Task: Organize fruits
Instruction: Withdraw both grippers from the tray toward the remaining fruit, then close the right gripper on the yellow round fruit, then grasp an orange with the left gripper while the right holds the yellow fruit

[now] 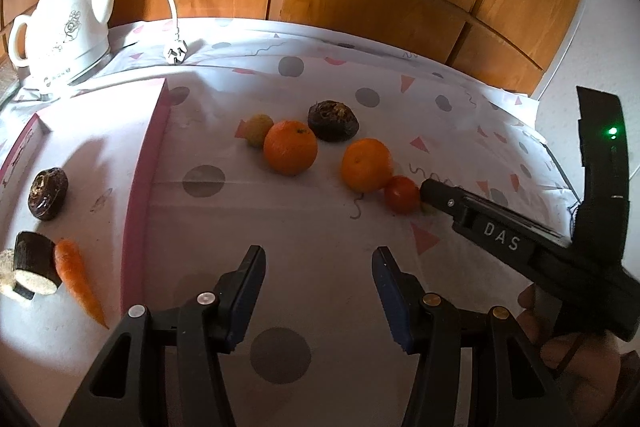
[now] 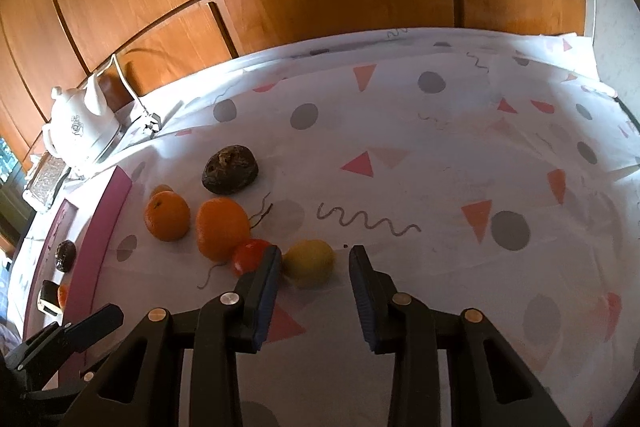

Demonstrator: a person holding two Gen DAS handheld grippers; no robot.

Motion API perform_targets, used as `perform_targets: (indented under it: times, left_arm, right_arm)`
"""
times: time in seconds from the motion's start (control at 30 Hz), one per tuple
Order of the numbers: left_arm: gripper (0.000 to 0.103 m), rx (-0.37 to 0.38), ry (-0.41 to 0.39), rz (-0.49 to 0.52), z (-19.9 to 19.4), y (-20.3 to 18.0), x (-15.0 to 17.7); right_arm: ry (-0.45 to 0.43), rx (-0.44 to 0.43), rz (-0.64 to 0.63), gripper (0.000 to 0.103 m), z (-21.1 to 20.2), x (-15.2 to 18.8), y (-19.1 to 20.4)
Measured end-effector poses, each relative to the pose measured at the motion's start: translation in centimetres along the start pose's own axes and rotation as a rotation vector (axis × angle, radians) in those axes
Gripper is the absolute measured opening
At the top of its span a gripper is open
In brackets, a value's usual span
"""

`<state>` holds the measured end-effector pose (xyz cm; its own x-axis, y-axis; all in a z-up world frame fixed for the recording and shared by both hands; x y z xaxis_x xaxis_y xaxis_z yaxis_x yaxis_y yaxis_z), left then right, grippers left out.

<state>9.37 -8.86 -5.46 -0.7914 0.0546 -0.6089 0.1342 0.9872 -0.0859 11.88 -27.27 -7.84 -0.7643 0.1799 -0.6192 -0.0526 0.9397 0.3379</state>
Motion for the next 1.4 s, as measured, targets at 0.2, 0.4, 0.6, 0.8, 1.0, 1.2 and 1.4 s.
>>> perform_targets:
  times: [0.2,0.4,0.6,0.8,1.0,1.2,1.4]
  left_arm:
    - [0.056,0.019,-0.003,0.000,0.5,-0.6,-0.9]
    - [0.051,0.047,0.015,-0.006,1.4,-1.4,-1.6]
    - [0.051,0.061,0.014,-0.024,1.9,-1.9,-2.5]
    - [0.051,0.055,0.011,-0.039,2.4,-2.4,-3.6]
    - [0.051,0.045,0.014,-0.041,3.2,-3.4,-5.0]
    - [0.051,0.040,0.035,-0.041,4.5,-4.1,-6.0]
    - [0.038,0.021,0.072,-0.044,6.4,-4.3,-6.5]
  right_arm:
    - [0.000,0.010,-0.014,0.028,0.3,0.2,-0.5]
    - [-0.023,0.119,-0.022,0.028,-0.5,0.3,-1.5]
    - [-0.045,0.154,-0.003,0.028,-1.0,0.5,-2.6]
    - [-0.054,0.124,0.021,0.028,-1.0,0.4,-3.2]
    - [-0.043,0.116,0.019,0.028,-0.9,0.6,-3.0]
    - [-0.039,0.114,0.022,0.028,-0.7,0.5,-3.1]
    - [-0.046,0.100,0.034,0.028,-0.8,0.7,-3.3]
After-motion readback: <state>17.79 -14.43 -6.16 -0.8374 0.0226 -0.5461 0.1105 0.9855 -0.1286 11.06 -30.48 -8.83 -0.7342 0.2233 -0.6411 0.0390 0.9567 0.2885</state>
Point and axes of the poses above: each gripper's, at about its wrist camera, not at the fingertips, and z roughly the way its jaws point, y to its left, x to its underside, the point moved 1 cm from there along z, roughly the way its jaws point, and after that the axes turned 10 degrees about -x, right-handed, at the moved point
